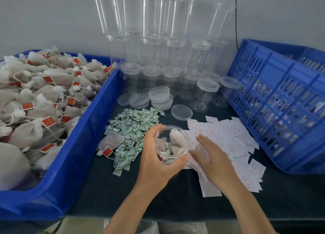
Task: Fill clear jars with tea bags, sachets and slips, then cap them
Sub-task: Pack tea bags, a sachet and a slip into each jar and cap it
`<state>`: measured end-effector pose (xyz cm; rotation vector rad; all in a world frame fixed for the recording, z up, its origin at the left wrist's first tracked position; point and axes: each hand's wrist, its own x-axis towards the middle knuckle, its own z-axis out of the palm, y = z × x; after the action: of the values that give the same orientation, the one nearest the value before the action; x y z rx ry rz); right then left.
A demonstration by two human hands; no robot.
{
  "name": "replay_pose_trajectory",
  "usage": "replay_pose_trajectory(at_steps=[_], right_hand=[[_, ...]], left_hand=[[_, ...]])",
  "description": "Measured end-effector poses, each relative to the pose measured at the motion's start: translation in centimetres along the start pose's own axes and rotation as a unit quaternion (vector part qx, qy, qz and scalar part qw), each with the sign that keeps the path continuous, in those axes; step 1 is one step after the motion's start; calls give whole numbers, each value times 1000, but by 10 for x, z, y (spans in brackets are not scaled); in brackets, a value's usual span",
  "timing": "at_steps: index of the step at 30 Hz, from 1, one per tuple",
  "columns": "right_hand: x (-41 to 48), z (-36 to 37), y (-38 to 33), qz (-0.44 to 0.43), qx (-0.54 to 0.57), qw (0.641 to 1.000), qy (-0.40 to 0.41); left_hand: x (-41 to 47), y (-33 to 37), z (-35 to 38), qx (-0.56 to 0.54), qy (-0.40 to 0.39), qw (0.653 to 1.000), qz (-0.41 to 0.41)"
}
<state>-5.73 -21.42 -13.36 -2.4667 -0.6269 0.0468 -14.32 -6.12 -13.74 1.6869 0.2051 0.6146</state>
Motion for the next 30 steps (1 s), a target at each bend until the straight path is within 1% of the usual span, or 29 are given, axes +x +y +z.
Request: replay_pose_trajectory(at_steps=[2,3,5,7,10,13,16,18,20,22,23,24,27,30], right_hand=[[-14,8,11,-20,-64,997,-42],[-23,12,14,-40,-94,994,-42],[-46,19,16,-84,-146,986,-2],[-71,29,19,-105,-163,980,33],[-97,48,30,-127,-202,965,112],[-108,58,39,-119,-230,958,122],[-111,58,37,-130,-218,959,126],[-113,59,38,-161,-198,956,146],[-116,59,41,-206,-160,948,183],[-120,56,39,-235,-100,942,217],[-120,52,36,-231,-64,943,232],[-120,46,32,-212,-26,945,247],[-111,13,13,-114,118,948,273],[-96,-24,-17,-65,264,926,260]], left_hand=[[0,-1,0,5,3,1000,5],[0,0,0,6,5,1000,6],[0,0,0,4,3,1000,9],[0,0,0,-2,0,1000,10],[-1,1,0,-8,0,1000,10],[-1,1,0,-14,-1,1000,12],[-6,4,-1,-22,-32,999,19],[-14,6,-1,-17,-56,998,32],[-20,8,-3,-11,-70,996,51],[-24,10,-3,-13,-85,994,62],[-25,11,-3,-17,-88,994,64],[-25,12,-3,-21,-89,994,62],[-25,11,-2,-25,-87,994,57],[-26,12,-1,-29,-82,995,52]])
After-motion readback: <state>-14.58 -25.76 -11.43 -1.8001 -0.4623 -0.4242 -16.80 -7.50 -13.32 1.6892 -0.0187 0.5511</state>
